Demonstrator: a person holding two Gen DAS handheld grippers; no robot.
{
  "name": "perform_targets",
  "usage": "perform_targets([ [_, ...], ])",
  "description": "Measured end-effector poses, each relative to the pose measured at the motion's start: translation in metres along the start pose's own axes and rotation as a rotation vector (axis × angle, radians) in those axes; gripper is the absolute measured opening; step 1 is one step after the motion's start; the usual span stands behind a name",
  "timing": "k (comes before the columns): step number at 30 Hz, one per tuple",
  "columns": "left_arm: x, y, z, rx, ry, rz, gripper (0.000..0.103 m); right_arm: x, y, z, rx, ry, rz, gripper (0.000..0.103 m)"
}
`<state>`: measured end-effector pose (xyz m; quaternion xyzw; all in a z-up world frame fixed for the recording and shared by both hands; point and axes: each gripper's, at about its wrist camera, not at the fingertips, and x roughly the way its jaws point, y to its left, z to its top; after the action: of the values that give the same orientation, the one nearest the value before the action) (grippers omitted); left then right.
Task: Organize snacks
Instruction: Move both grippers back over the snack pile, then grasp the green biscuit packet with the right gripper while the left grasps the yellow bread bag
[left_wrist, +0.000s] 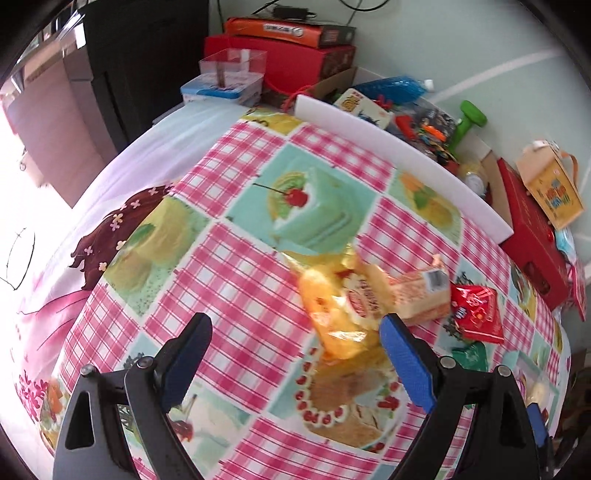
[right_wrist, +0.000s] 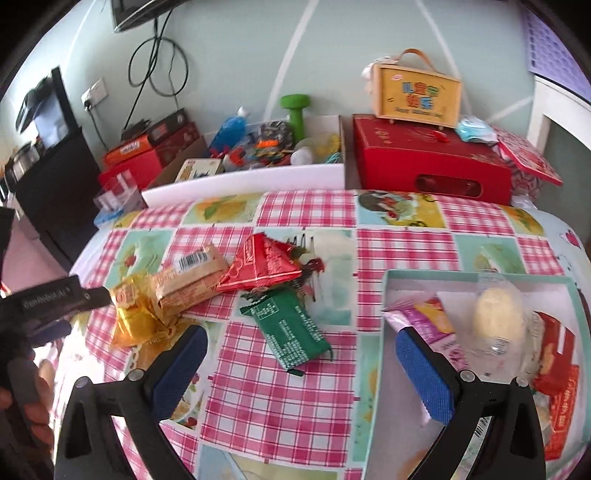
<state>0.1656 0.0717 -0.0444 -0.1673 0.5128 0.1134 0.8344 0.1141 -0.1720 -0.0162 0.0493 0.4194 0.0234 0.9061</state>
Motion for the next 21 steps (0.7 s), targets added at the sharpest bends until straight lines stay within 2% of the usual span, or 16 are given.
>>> perform_targets([
  [9,0.015,-0.015,0.003,0.029,0.019,-0.073,0.092,0.031,0.005,-0.003,-0.024,0.065,-0.012,0.103],
  [15,0.028,-0.024,0.006,0.053,0.029,-0.085,0.092,0.046,0.008,0.001,-0.034,0.075,0.003,0.102],
  [18,0.034,-0.028,0.007,0.062,0.033,-0.092,0.091,0.054,0.010,0.005,-0.036,0.076,0.005,0.095],
  [21,0.042,-0.031,0.008,0.069,0.047,-0.092,0.082,0.063,0.013,0.007,-0.049,0.091,-0.002,0.090],
])
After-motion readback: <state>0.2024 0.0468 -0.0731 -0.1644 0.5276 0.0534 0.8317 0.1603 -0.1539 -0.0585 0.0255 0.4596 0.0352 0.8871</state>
